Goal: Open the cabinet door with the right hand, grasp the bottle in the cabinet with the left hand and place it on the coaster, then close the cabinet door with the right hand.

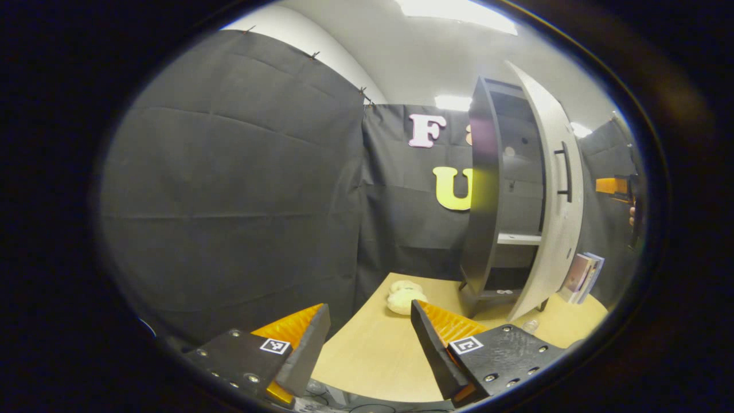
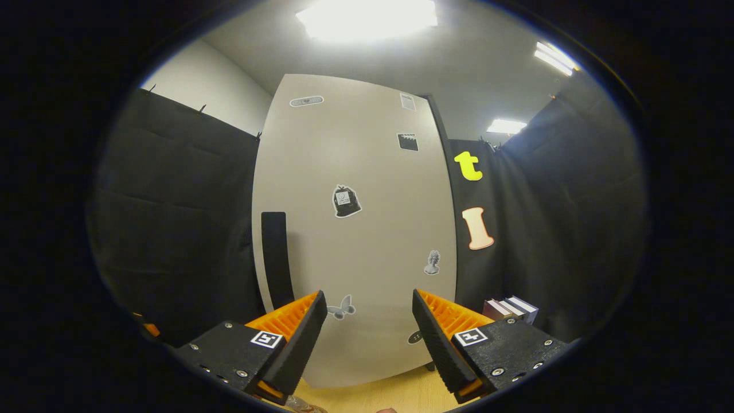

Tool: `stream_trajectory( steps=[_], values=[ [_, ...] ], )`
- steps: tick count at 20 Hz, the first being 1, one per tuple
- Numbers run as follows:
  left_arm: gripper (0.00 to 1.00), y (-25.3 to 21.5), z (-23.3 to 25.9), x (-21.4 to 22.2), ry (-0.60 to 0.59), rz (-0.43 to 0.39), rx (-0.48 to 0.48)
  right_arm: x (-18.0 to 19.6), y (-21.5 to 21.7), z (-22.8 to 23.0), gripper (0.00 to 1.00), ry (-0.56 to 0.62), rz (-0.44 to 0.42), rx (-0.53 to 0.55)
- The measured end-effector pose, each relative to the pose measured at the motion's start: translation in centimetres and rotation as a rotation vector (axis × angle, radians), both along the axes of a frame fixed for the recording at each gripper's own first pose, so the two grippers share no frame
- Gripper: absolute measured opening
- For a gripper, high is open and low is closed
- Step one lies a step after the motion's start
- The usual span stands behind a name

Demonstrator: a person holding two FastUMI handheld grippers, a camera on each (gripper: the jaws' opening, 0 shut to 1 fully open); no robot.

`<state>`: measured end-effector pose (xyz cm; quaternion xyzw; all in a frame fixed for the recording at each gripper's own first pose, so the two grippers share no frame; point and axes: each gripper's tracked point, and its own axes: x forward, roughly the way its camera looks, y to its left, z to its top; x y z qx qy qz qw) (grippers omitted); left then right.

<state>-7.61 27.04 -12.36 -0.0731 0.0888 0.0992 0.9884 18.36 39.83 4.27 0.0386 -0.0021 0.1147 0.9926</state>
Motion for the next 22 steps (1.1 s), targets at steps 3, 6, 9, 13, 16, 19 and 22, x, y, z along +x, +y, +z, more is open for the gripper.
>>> stream_trajectory(
  steps=[3,6,9,13,16,19,22],
  values=[
    [0.85,-1.0,-0.1,1.3,-0.002,-0.036,-0.005,-1.0,-1.2,0.2,0.93,-0.003,-0.038,-0.021],
    [0.85,-2.7,-0.1,2.9,-0.004,-0.083,-0.031,-2.2,-2.7,0.5,0.93,-0.007,-0.075,-0.053],
    [0.85,-4.3,0.2,3.5,-0.013,-0.119,-0.029,-3.5,-4.1,0.9,0.93,-0.030,-0.098,-0.072],
    [0.85,-7.4,1.7,4.9,-0.024,-0.143,-0.019,-4.9,-6.2,0.4,0.93,-0.039,-0.105,-0.096],
    [0.85,-10.4,3.0,5.7,-0.032,-0.165,-0.002,-5.6,-8.1,-0.1,0.93,-0.042,-0.110,-0.114],
    [0.85,-13.3,4.8,5.6,-0.047,-0.177,0.008,-6.1,-10.1,-0.6,0.93,-0.033,-0.112,-0.110],
    [0.89,-16.2,6.0,5.1,-0.054,-0.198,0.008,-6.6,-12.0,-0.8,0.93,-0.030,-0.119,-0.093]
  ],
)
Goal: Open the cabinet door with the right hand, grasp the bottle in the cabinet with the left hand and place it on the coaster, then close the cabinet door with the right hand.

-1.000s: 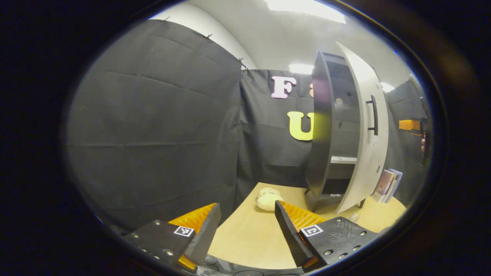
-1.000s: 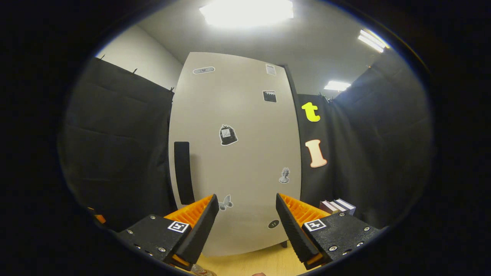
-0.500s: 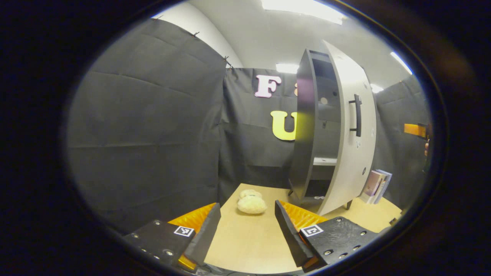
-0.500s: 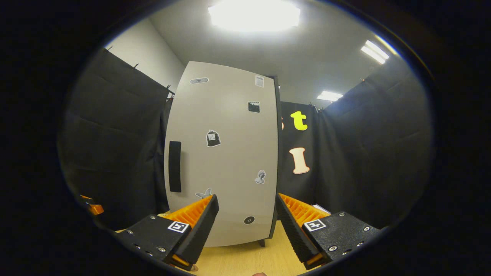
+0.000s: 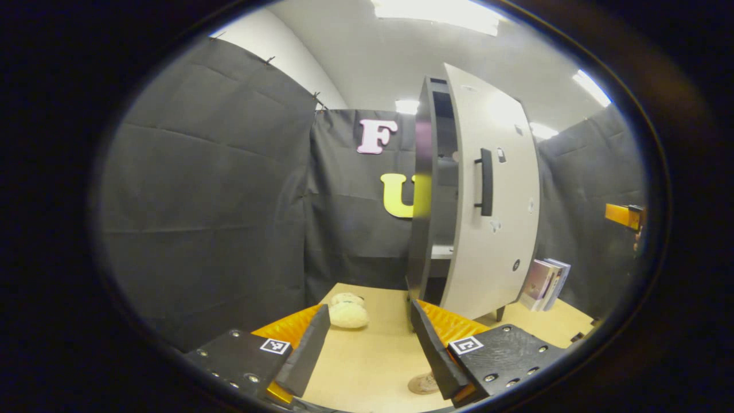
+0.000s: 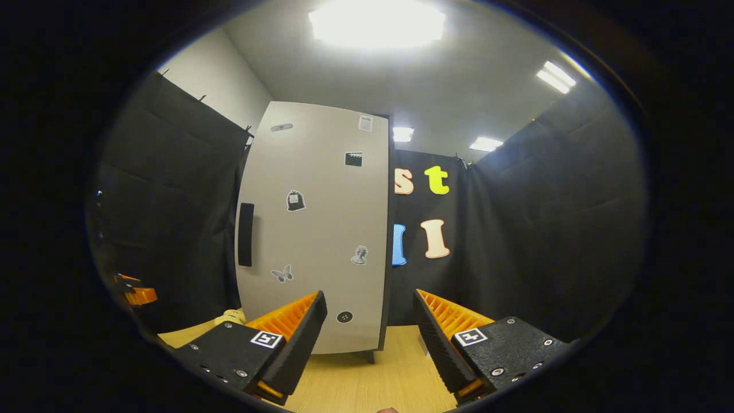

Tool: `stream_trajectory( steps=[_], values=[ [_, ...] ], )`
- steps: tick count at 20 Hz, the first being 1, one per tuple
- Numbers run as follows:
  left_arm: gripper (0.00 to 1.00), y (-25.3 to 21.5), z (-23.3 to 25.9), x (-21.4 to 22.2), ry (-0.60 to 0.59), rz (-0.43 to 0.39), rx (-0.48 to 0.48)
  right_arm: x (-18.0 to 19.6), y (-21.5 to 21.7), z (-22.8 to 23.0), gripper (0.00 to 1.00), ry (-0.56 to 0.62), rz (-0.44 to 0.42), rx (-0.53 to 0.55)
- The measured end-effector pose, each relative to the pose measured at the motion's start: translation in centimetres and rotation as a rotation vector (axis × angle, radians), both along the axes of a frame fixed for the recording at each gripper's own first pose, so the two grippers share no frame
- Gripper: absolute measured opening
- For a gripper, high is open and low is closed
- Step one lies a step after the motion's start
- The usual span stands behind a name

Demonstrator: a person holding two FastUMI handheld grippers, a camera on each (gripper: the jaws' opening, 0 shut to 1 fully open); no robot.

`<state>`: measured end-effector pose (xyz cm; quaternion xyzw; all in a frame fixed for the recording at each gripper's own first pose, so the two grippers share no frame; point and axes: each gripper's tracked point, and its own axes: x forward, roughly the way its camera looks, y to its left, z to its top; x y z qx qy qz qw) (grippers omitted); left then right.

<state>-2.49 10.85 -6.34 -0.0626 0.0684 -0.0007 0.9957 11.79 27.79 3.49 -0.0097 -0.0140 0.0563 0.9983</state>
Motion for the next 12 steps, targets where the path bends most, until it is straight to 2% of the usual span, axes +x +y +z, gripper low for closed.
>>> stream_trajectory(
  steps=[10,12],
  values=[
    [0.89,-8.8,3.3,-0.9,-0.030,-0.063,0.023,-1.6,-5.9,-2.5,0.93,0.025,-0.039,0.070],
    [0.84,-10.6,3.5,-1.0,-0.030,-0.075,0.029,-1.6,-6.6,-3.6,0.93,0.032,-0.045,0.070]
  ],
)
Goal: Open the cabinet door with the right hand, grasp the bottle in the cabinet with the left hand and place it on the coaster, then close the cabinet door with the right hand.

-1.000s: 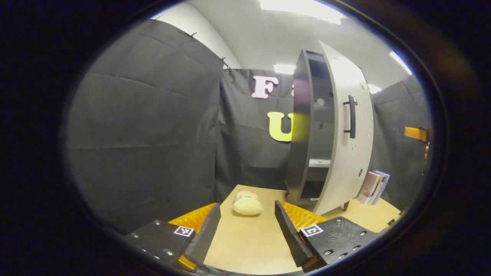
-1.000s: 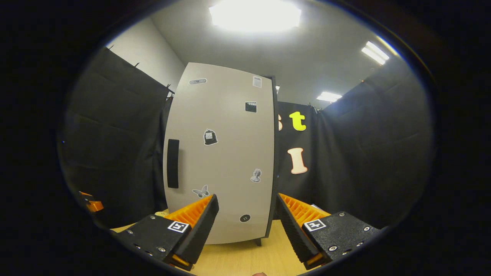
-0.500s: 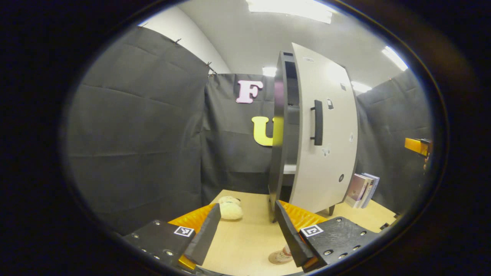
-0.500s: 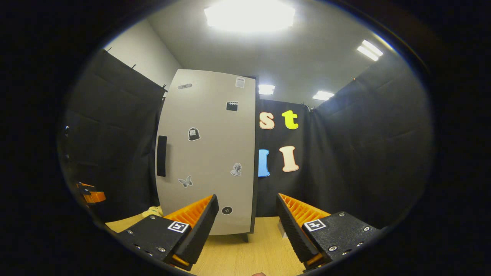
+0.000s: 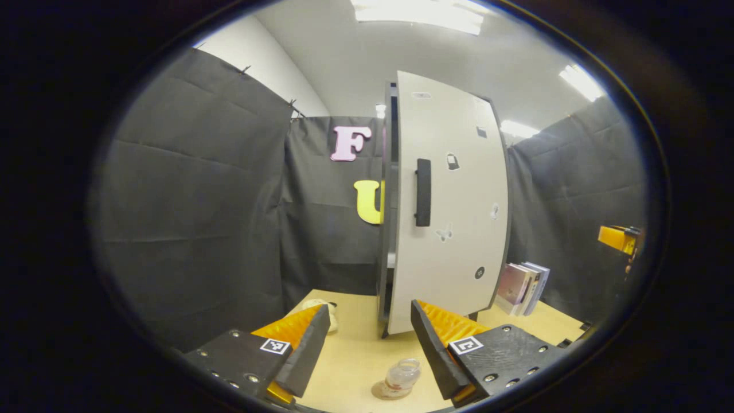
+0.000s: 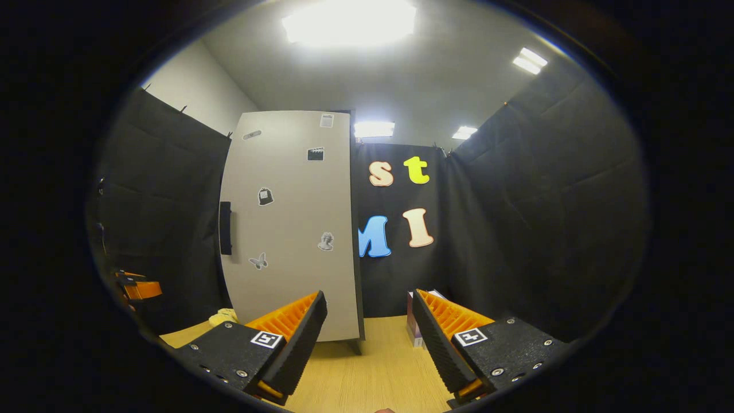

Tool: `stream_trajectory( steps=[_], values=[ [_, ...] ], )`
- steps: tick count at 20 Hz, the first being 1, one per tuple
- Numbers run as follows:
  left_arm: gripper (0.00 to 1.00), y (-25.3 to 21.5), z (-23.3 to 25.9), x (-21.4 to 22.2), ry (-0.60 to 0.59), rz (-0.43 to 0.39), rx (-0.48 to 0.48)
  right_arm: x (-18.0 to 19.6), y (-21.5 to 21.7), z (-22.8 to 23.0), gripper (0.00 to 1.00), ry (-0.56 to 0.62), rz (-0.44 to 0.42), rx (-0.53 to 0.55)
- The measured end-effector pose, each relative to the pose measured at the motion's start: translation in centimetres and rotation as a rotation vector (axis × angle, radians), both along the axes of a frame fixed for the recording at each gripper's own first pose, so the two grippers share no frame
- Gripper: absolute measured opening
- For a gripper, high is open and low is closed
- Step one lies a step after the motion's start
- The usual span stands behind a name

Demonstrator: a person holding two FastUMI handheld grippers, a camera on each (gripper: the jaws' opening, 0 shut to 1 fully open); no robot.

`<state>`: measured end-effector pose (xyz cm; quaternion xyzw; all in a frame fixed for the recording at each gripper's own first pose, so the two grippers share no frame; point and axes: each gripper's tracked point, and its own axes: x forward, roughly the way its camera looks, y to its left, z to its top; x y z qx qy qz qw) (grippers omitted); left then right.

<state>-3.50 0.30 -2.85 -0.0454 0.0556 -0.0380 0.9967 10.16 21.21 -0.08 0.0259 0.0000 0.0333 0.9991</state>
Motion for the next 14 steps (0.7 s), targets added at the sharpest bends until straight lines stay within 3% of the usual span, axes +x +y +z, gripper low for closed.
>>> stream_trajectory(
  steps=[6,7,10,14],
  values=[
    [0.88,-2.8,0.3,-0.2,-0.004,-0.016,0.021,0.6,-1.2,-3.3,0.93,0.043,-0.002,0.001],
    [0.84,-2.9,0.3,-0.2,-0.004,-0.014,0.024,0.7,-1.3,-3.5,0.93,0.047,0.001,-0.001],
    [0.88,-3.0,0.2,-0.5,-0.006,-0.009,0.026,0.8,-1.2,-3.5,0.93,0.044,0.004,-0.010],
    [0.84,-2.9,0.0,-0.5,0.001,0.004,0.033,1.2,-0.8,-3.4,0.93,0.034,0.017,-0.026]
  ],
)
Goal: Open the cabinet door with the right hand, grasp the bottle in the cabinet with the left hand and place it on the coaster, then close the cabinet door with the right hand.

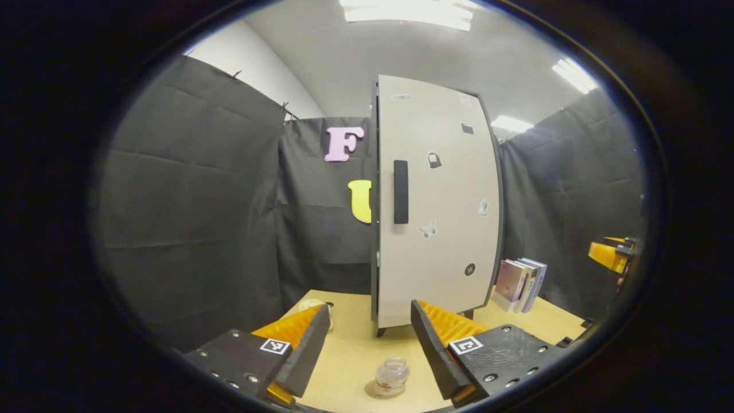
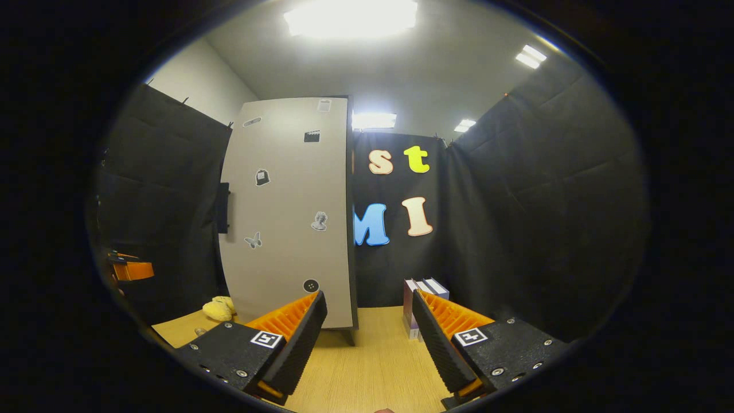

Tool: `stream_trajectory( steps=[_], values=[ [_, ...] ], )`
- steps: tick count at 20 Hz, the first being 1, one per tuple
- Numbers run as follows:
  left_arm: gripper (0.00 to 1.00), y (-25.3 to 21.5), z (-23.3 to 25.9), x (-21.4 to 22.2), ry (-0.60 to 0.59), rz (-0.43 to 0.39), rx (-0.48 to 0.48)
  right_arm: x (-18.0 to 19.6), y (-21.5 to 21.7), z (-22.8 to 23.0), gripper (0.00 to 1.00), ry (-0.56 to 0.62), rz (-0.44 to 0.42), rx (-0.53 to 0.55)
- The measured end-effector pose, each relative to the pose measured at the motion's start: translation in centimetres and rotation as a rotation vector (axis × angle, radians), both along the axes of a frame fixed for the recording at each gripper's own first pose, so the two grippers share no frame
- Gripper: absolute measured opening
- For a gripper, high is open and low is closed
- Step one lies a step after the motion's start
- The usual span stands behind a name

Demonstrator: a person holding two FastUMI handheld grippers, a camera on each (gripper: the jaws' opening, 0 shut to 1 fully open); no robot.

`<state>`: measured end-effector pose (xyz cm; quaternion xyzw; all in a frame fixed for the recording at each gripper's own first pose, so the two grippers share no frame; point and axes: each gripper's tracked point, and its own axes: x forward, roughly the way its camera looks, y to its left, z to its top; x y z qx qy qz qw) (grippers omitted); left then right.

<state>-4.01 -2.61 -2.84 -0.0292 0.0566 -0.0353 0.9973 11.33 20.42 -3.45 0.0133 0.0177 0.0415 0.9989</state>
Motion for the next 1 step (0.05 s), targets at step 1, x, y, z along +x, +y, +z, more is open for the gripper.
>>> stream_trajectory(
  steps=[1],
  values=[
    [0.84,-0.01,-0.01,0.09,0.001,0.001,0.001,0.06,0.11,-0.13,0.93,0.001,0.002,-0.002]
  ],
)
